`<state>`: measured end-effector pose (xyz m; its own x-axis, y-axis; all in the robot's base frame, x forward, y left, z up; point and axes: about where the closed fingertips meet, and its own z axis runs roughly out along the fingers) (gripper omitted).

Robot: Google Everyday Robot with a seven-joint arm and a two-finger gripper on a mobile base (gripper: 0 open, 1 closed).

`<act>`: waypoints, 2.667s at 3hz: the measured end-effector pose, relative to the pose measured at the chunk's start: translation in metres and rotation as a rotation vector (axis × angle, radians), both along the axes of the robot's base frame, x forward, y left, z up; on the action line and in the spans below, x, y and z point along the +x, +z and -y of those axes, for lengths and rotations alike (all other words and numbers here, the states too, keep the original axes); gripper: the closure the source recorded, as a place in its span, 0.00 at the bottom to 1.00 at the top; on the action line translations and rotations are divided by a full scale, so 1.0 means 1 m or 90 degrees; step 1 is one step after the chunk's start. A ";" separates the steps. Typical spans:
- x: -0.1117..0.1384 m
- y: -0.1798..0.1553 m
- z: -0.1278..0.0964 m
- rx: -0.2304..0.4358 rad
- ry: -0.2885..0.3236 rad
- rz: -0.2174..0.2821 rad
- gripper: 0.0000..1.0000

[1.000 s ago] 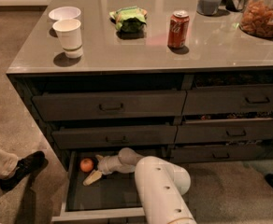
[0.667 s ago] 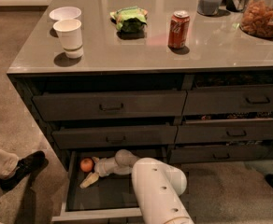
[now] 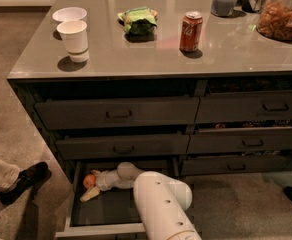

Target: Pick orange from bottom drawer and place on counter

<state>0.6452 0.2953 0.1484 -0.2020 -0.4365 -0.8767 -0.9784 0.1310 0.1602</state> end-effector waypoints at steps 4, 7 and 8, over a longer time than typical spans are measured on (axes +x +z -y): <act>0.000 0.016 0.007 0.008 0.009 0.035 1.00; -0.017 0.140 0.121 -0.034 0.014 0.132 1.00; -0.059 0.162 0.146 -0.056 0.037 0.130 1.00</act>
Offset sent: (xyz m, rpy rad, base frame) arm 0.0085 0.0043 -0.0040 -0.0156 -0.0520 -0.0228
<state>0.5866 0.1496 0.3107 0.0029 -0.5184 -0.8552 -0.9956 0.0782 -0.0508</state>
